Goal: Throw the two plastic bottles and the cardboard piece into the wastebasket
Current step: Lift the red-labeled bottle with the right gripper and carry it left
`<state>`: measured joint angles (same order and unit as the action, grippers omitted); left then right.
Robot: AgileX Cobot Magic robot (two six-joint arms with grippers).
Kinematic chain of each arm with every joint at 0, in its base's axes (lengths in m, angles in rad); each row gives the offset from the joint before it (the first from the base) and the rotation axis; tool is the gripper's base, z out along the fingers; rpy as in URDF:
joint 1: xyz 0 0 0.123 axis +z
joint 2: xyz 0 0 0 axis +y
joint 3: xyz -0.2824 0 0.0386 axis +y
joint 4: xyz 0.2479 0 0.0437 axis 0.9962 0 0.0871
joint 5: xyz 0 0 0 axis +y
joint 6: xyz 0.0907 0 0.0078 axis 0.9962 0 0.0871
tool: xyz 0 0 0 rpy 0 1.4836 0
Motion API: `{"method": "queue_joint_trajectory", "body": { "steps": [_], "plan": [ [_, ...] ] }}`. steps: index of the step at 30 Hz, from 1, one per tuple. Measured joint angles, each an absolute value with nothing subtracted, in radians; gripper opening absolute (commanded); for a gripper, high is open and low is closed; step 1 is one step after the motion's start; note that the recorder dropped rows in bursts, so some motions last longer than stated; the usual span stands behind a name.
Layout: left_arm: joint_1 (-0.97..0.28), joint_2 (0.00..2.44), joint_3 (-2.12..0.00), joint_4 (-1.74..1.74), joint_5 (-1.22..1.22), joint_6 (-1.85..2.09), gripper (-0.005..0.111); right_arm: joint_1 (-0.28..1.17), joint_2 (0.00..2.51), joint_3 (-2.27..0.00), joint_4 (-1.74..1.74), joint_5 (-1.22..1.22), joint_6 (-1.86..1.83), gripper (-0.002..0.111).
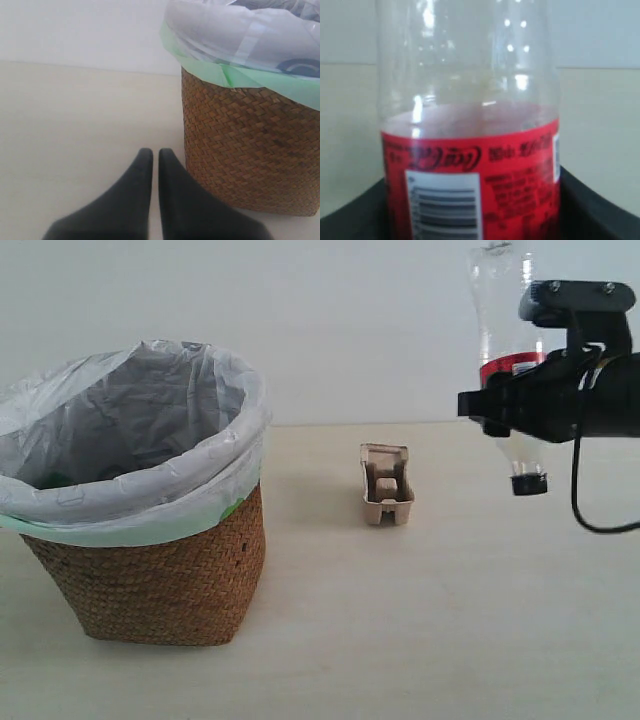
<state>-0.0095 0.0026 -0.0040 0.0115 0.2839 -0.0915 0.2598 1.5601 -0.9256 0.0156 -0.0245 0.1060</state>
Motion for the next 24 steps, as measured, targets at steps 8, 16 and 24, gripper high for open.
{"method": "queue_joint_trajectory", "body": {
  "steps": [8, 16, 24],
  "plan": [
    [-0.010, 0.003, -0.004, 0.012, 0.284, -0.091, 0.004, 0.510, 1.537, -0.900, 0.009, -0.066, 0.106, 0.000],
    [-0.010, 0.003, -0.004, 0.012, 0.284, -0.091, 0.004, 0.427, 1.533, -0.905, 0.015, 0.013, 0.112, 0.000],
    [-0.010, 0.003, -0.004, 0.012, 0.284, -0.091, 0.004, 0.159, 1.533, -0.905, 0.021, 0.216, 0.143, 0.000]
  ]
}}
